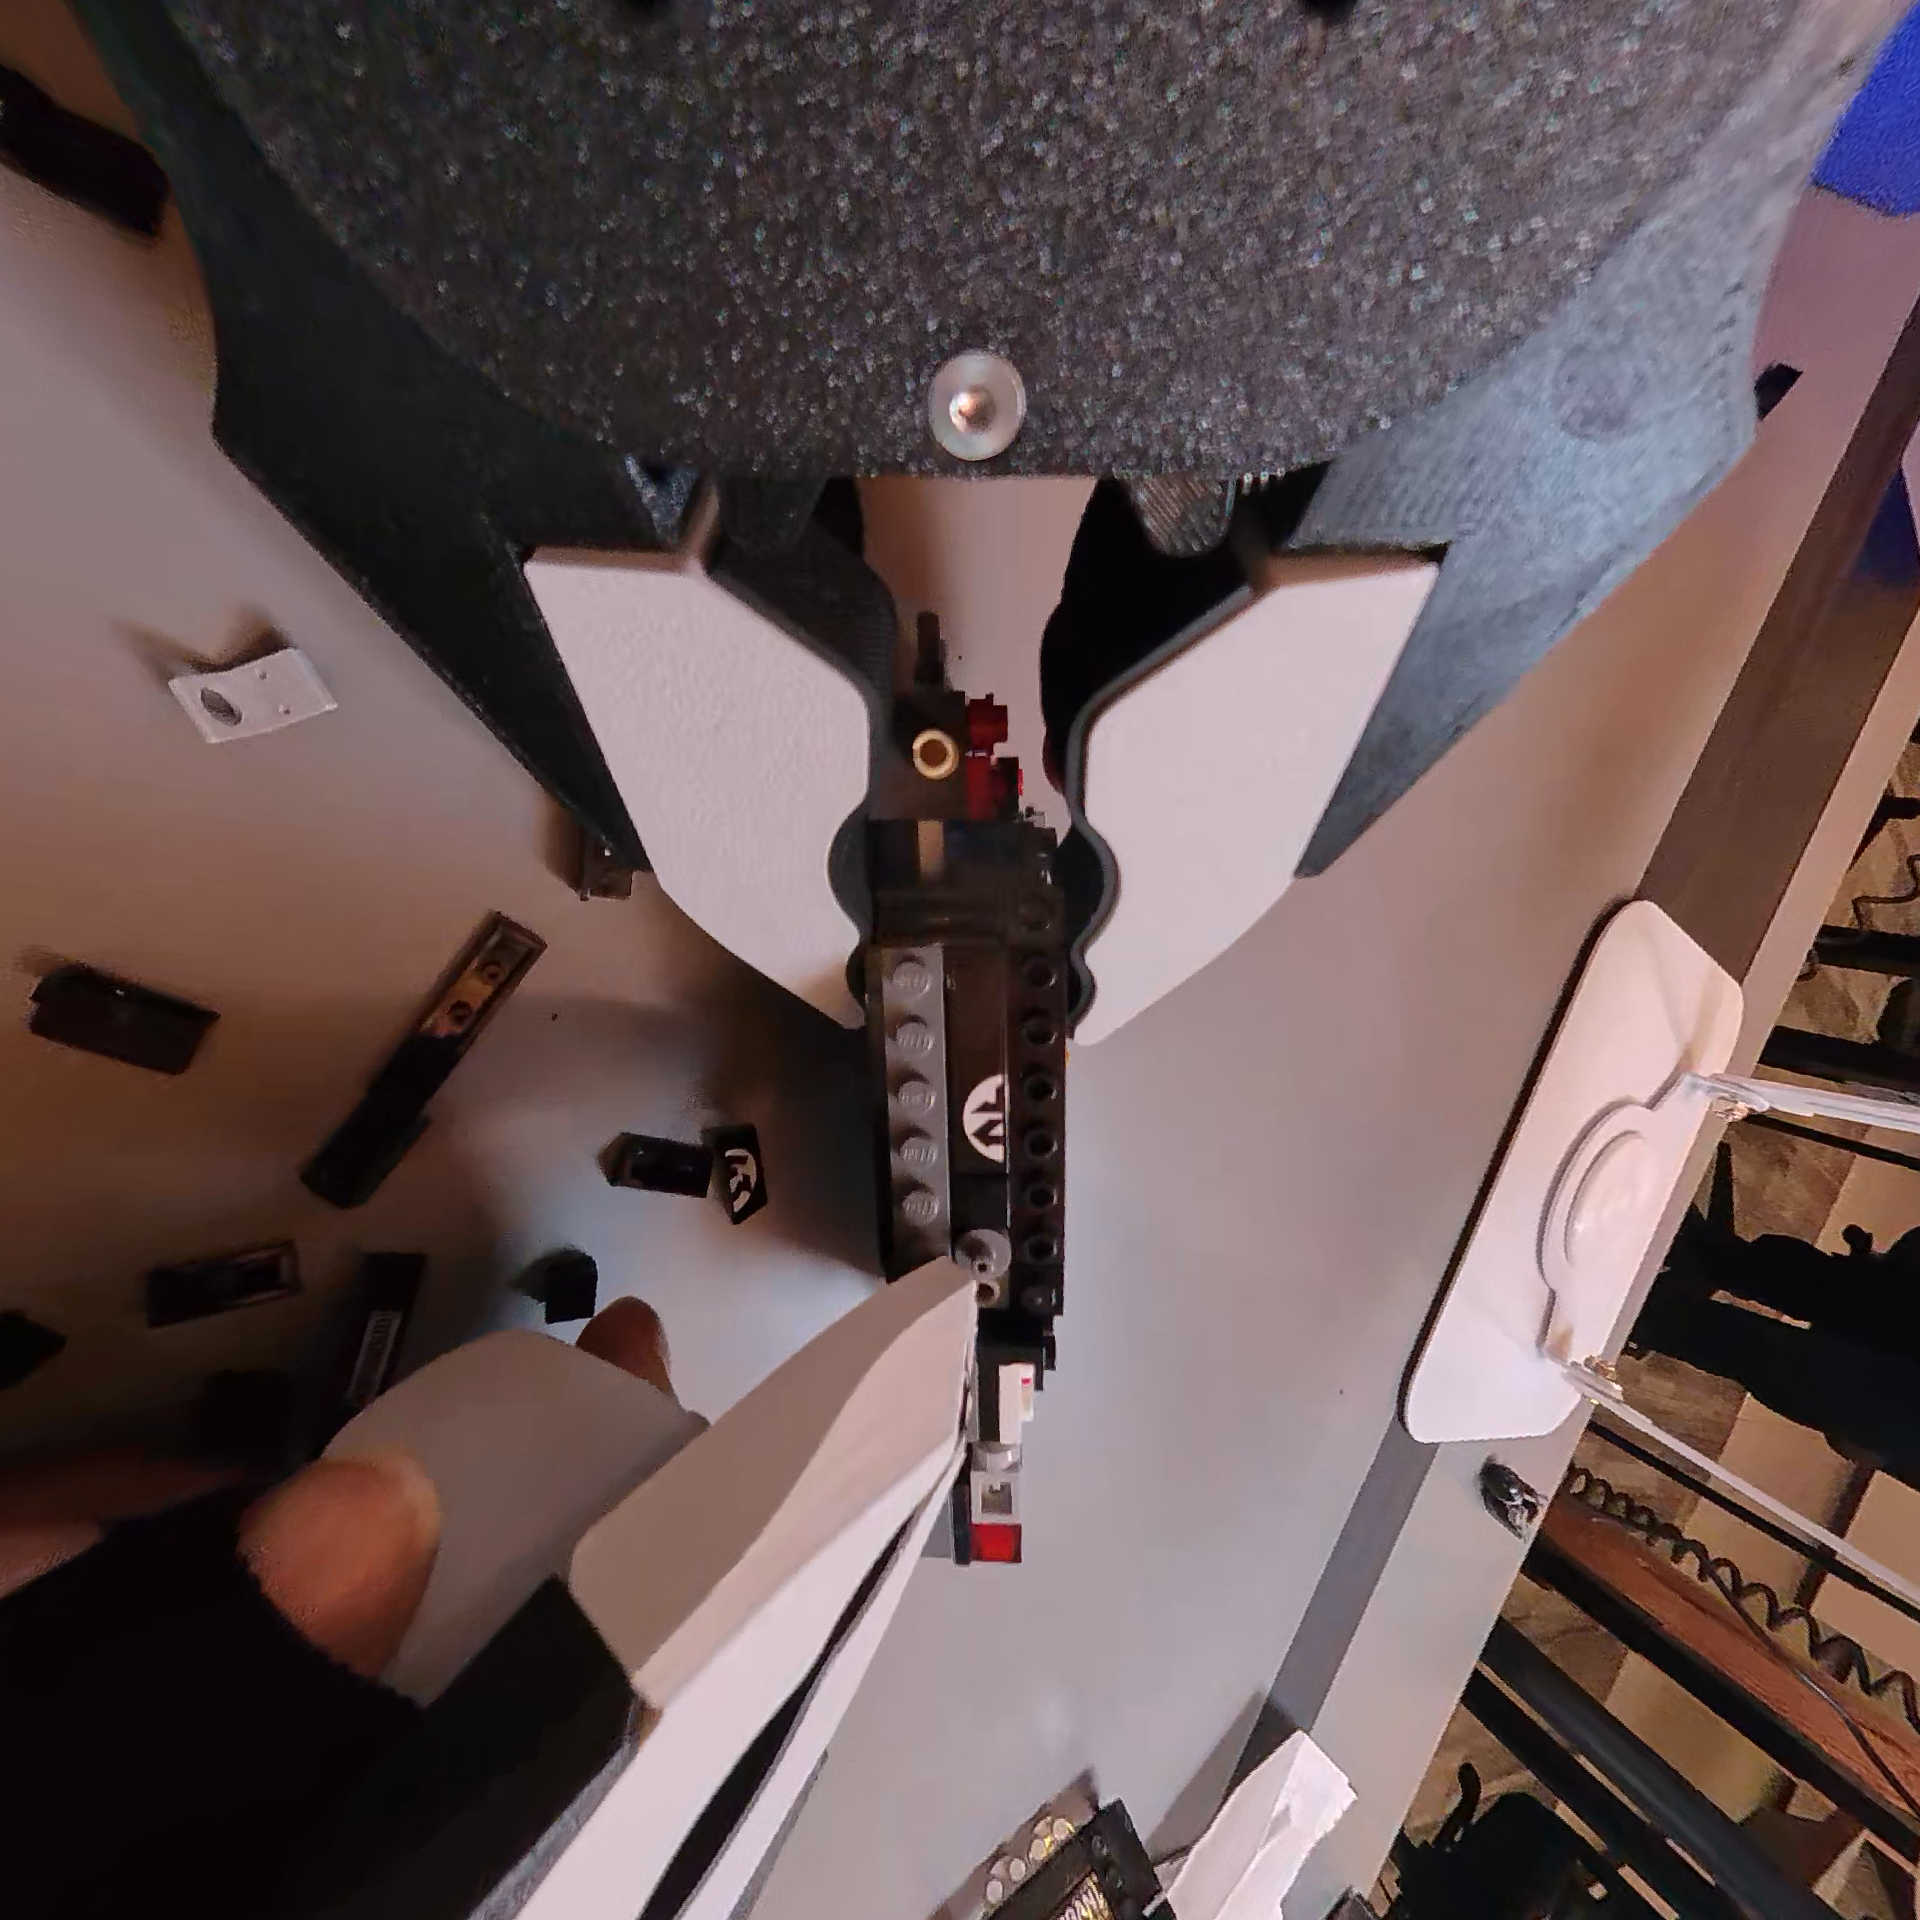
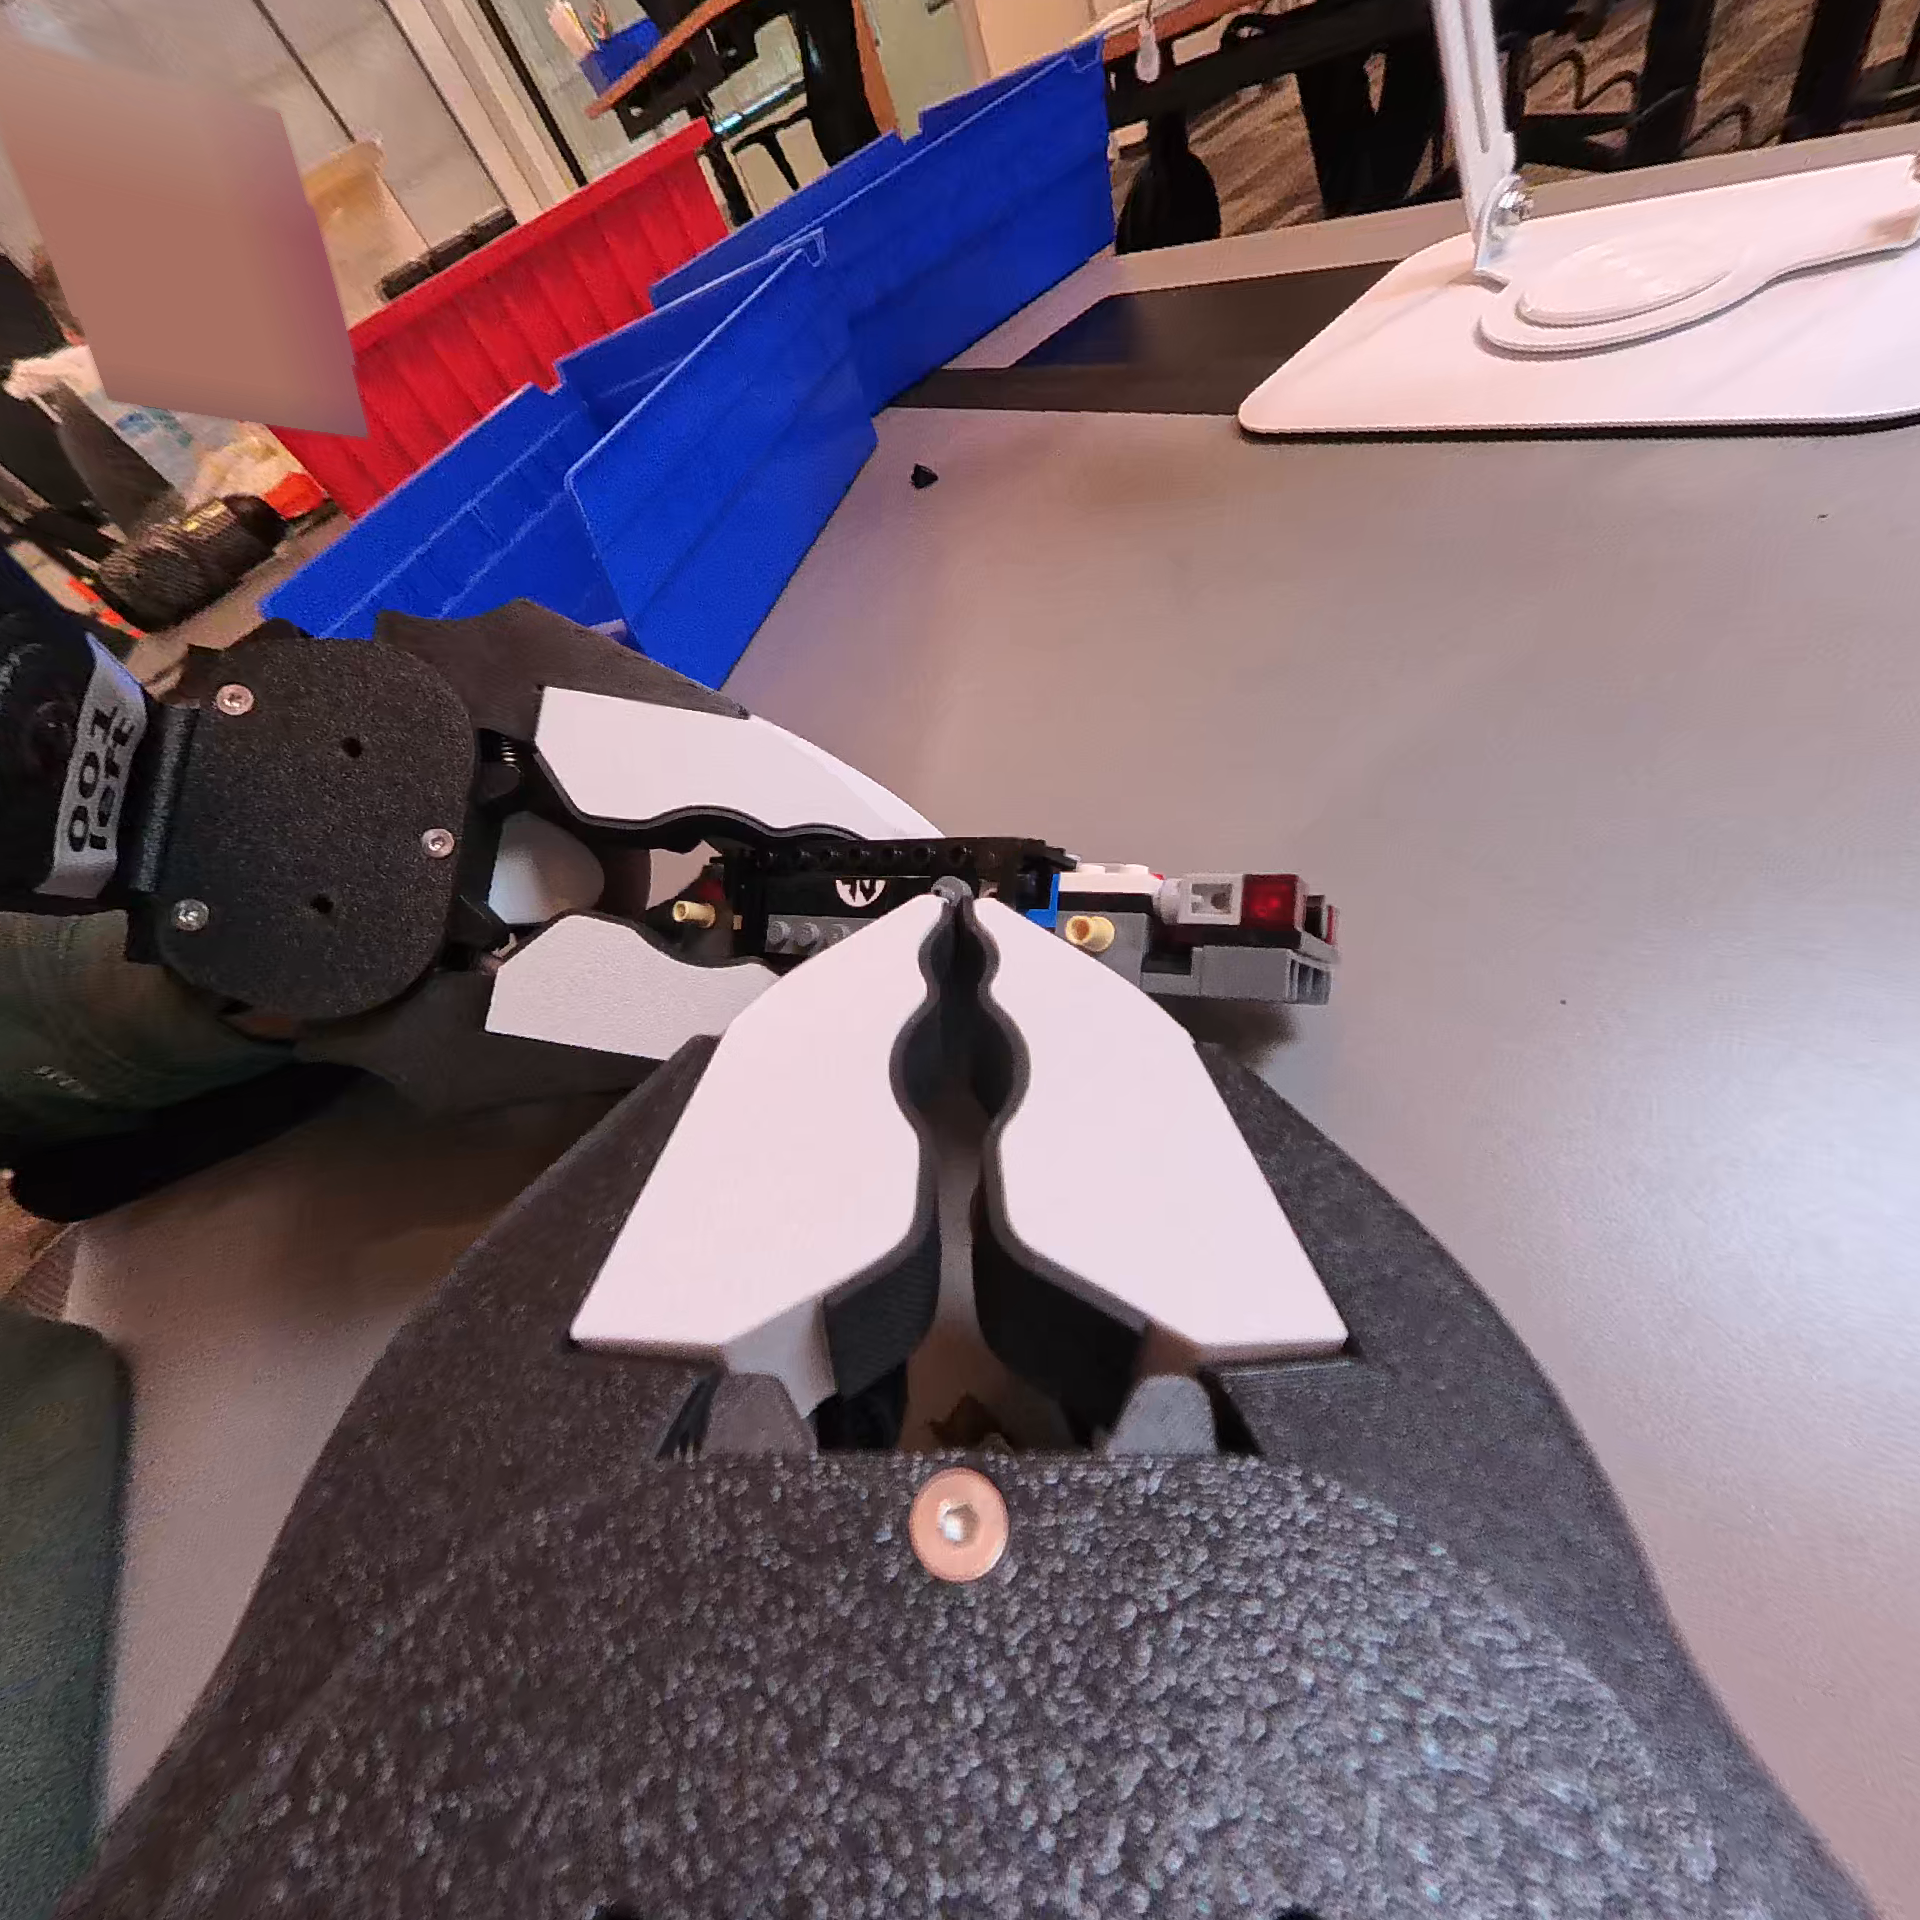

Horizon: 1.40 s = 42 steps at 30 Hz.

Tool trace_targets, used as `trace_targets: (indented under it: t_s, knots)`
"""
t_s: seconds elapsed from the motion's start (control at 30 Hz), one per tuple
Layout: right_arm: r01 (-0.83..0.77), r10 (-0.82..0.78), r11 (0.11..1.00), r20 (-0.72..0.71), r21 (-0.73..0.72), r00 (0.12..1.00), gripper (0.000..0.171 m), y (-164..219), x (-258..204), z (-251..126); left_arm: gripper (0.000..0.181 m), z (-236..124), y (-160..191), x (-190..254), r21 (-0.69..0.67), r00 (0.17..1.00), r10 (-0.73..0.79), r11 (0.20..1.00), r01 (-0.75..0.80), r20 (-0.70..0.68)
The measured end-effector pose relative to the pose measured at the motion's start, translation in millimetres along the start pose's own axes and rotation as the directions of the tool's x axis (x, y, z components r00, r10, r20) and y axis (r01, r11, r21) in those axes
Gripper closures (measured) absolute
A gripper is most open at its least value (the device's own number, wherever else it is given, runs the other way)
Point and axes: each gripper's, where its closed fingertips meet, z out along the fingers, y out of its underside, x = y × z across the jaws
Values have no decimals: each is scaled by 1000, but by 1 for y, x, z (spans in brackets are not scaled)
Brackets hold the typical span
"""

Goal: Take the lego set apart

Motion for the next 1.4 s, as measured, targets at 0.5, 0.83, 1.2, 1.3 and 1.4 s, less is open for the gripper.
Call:
trace_targets:
  t_s: [0.5,0.83,1.2,1.3,1.4]
  knots:
    - [252,-253,967,57,25,966,157,-8,-12,-9,150,2,1,-6,27,999,-43,999,44,-31]
    - [283,-285,957,-24,-70,958,149,5,-6,3,150,-1,-2,0,37,996,-69,997,70,-48]
    - [127,-129,991,-60,-34,990,158,2,-2,5,150,-1,-1,-1,-9,995,-92,996,92,-27]
    - [103,-104,994,-49,-23,993,158,1,-1,4,150,0,0,-1,-25,996,-90,996,90,-22]
    - [69,-69,998,-23,3,997,159,-2,-2,2,150,0,-1,-2,-30,994,-108,994,107,-30]
